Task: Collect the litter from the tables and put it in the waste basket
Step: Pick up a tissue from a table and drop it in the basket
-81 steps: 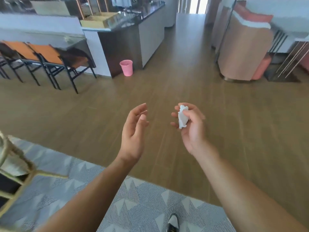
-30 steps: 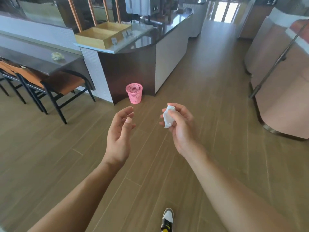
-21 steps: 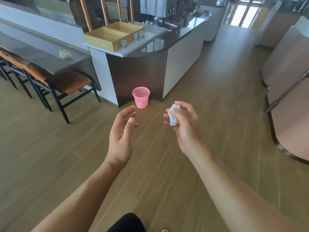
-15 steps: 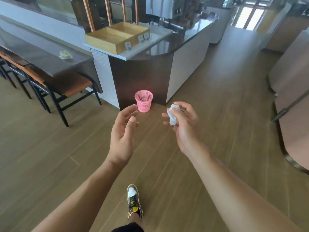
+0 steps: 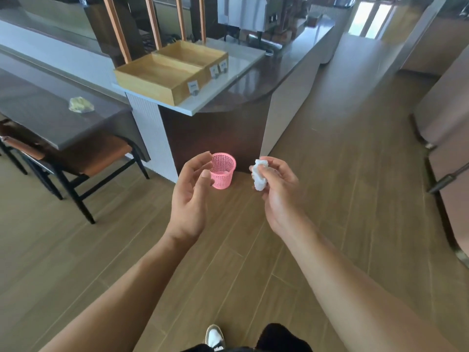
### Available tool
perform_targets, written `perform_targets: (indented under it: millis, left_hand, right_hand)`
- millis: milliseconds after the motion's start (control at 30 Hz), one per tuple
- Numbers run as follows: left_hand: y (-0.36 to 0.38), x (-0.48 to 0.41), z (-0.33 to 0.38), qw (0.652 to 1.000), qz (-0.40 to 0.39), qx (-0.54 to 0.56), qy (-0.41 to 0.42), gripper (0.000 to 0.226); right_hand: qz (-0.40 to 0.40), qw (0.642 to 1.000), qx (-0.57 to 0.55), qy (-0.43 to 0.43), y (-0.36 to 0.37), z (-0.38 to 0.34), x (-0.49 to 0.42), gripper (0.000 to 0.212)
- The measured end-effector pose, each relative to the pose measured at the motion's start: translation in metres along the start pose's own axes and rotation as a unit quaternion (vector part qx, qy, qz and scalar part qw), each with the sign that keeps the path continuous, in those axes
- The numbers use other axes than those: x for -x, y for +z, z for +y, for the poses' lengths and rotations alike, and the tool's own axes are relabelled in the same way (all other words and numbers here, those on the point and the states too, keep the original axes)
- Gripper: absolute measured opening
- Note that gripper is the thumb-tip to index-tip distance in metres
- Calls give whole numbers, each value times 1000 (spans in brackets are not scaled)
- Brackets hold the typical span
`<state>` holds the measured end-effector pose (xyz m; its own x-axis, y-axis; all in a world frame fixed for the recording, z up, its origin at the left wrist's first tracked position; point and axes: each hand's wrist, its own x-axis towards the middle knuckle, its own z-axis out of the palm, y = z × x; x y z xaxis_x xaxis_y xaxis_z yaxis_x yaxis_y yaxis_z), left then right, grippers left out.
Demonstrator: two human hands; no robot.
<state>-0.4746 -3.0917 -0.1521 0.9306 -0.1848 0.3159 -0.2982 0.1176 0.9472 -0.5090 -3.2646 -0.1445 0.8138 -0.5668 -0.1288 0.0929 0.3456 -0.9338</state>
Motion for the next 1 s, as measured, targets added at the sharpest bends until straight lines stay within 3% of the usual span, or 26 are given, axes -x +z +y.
perform_targets:
  millis: [400,767,1000]
  left_hand:
    - [39,-147,-76,999,-13,-11,-28,36]
    - [114,-315,-160,996,40,-47,-65,39]
    - [131,-373,-227,991,73,-41,-106,33]
  right_hand:
    - [3,1000,-5,24,20,22,-174,20]
    - [-39,995,17,85,20,25,-369,17]
    - [-25,989,2,148,29,55,-460,11]
